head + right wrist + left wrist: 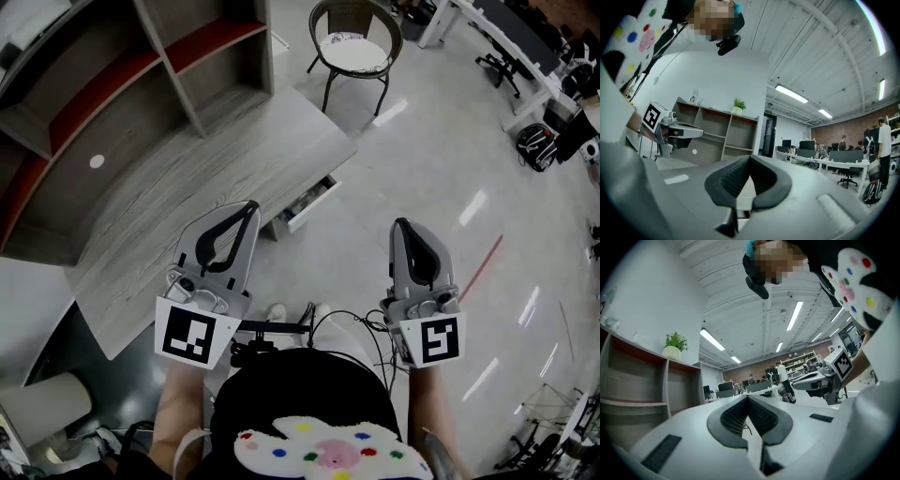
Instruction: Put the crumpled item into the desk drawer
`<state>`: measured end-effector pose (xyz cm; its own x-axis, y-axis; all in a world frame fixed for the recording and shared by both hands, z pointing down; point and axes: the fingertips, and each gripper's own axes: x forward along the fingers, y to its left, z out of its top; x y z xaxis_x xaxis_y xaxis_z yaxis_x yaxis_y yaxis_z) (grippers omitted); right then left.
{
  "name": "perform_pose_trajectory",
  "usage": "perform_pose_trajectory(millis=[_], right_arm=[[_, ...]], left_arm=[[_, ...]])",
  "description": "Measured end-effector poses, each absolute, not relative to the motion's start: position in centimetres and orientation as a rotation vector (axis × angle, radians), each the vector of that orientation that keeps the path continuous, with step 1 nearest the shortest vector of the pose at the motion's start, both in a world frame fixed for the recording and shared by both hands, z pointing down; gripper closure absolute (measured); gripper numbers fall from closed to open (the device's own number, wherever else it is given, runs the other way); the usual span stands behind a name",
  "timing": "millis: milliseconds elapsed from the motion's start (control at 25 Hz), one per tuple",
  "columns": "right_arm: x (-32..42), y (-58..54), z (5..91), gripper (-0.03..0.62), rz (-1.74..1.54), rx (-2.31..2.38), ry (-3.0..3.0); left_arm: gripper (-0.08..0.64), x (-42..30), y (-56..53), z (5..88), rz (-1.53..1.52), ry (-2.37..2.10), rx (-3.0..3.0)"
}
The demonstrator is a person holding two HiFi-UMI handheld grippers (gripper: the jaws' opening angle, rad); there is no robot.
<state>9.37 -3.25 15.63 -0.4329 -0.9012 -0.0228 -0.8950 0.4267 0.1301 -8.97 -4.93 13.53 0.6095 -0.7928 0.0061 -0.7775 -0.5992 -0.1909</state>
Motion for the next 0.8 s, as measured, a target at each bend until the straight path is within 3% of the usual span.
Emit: perform_pose_trajectory(millis=[800], right_arm=[[9.5,-3.6,16.5,0.584,-0.131,1.652,-2.560]], left_arm=[[0.554,-9.1,-4.9,14.2,-0.164,1.338,-2.678]])
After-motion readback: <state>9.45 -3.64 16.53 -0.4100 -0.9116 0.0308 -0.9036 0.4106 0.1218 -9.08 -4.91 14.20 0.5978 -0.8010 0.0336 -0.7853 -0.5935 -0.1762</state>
